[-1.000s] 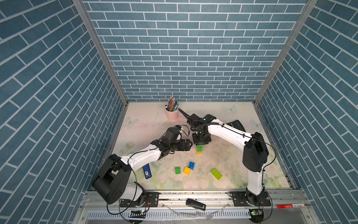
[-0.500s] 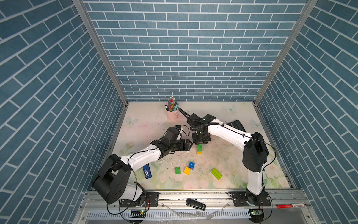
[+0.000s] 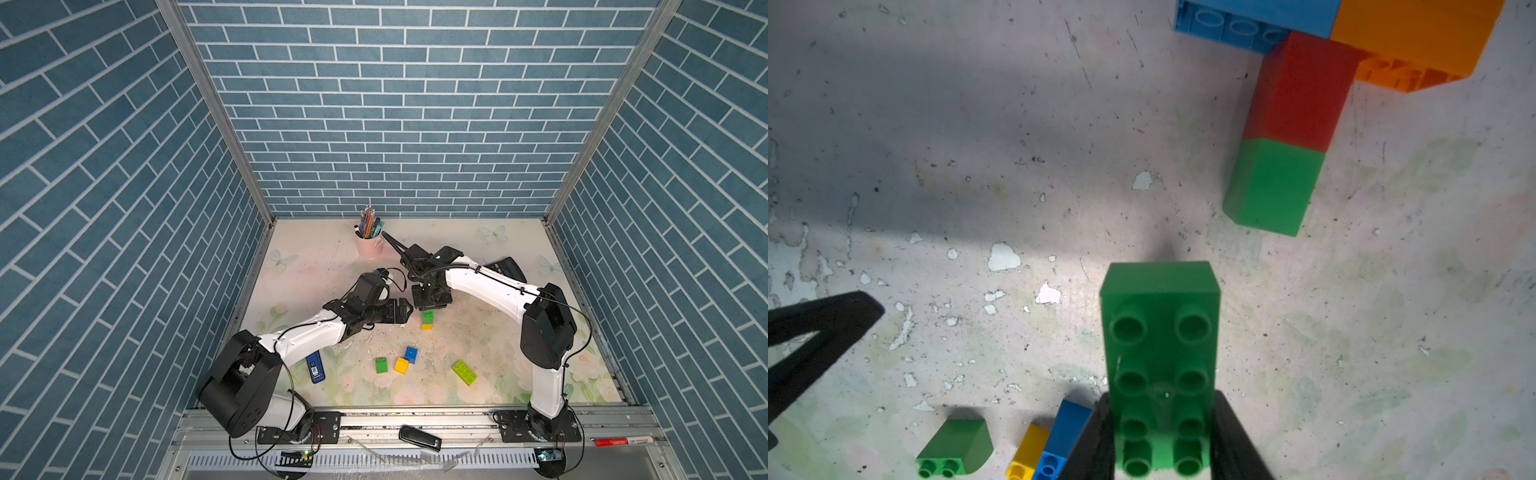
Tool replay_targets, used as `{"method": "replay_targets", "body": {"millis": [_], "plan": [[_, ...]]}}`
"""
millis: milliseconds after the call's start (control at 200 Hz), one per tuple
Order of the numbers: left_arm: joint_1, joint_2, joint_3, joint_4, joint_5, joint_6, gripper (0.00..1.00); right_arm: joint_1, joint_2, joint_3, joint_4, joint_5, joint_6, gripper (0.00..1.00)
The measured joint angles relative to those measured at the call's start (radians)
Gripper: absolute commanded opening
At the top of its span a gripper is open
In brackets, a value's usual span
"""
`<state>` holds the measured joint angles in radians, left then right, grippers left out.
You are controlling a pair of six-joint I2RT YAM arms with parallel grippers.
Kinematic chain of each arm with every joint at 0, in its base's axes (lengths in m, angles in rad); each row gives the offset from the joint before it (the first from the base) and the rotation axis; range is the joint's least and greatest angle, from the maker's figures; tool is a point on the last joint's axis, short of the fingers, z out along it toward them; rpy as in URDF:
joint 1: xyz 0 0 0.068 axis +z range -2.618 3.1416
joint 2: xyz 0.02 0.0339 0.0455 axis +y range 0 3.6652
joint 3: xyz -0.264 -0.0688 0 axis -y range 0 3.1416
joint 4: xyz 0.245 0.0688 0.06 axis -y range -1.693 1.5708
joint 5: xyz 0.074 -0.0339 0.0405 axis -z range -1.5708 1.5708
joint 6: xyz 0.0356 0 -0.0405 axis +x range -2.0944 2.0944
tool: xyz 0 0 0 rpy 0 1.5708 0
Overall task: Assemble a fork with lego
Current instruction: Assemble the lego brick with the lego brick.
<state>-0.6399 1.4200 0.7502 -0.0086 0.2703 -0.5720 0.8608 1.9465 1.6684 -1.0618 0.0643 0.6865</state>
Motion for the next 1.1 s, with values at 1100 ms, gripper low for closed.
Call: {"method": "replay_targets", "body": {"millis": [1100], "plan": [[0.088,-0.037,-0.074,0.044,0.042,-0.037,0.9,0.058,-0.077,-0.125,0.124,0.016,-0.065,0.0]]}}
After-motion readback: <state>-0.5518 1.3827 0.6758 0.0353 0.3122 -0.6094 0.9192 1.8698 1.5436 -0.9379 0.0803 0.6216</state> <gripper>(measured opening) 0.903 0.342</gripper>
